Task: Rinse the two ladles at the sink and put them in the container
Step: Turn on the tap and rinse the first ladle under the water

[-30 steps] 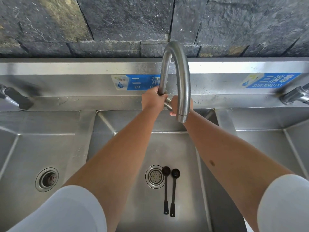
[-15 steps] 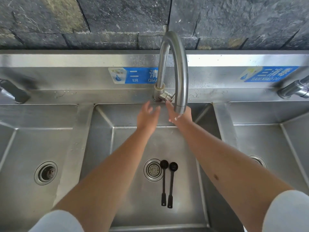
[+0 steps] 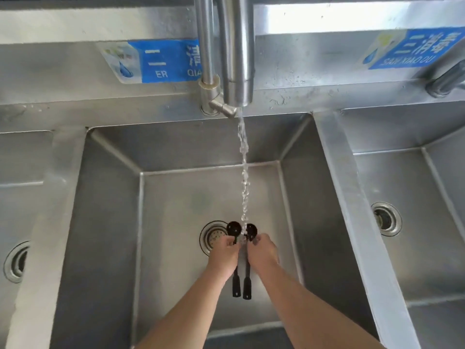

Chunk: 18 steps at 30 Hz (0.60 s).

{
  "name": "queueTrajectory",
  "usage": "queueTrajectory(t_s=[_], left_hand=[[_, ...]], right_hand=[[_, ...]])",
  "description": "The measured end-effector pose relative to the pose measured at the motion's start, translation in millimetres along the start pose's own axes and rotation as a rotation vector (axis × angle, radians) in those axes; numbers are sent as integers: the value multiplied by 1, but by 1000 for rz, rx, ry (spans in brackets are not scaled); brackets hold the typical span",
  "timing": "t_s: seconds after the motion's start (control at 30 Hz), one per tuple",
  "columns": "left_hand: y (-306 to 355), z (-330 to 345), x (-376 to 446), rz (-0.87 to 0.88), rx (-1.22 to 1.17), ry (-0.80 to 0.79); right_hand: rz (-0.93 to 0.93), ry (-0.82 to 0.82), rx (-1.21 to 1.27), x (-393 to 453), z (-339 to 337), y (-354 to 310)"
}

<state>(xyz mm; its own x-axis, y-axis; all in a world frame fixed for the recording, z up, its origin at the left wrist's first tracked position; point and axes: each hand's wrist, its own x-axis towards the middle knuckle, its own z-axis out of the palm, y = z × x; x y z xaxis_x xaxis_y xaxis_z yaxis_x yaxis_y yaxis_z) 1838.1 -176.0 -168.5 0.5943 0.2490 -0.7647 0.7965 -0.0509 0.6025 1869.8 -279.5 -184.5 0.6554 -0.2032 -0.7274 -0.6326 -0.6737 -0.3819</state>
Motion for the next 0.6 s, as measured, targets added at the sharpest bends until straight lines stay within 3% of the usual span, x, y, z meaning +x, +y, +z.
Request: queueTrajectory(t_s=[0.1,0.4,0.6], left_hand=[[-19,15,11,9,125,-5],[-30,26,11,-19,133,-25],[6,0,-20,-4,3,-30]], right_hand=[[33,-49,14,10,12,25],[-34,-157,-69,23,17,35],[60,-326,366,-43,-35,11]])
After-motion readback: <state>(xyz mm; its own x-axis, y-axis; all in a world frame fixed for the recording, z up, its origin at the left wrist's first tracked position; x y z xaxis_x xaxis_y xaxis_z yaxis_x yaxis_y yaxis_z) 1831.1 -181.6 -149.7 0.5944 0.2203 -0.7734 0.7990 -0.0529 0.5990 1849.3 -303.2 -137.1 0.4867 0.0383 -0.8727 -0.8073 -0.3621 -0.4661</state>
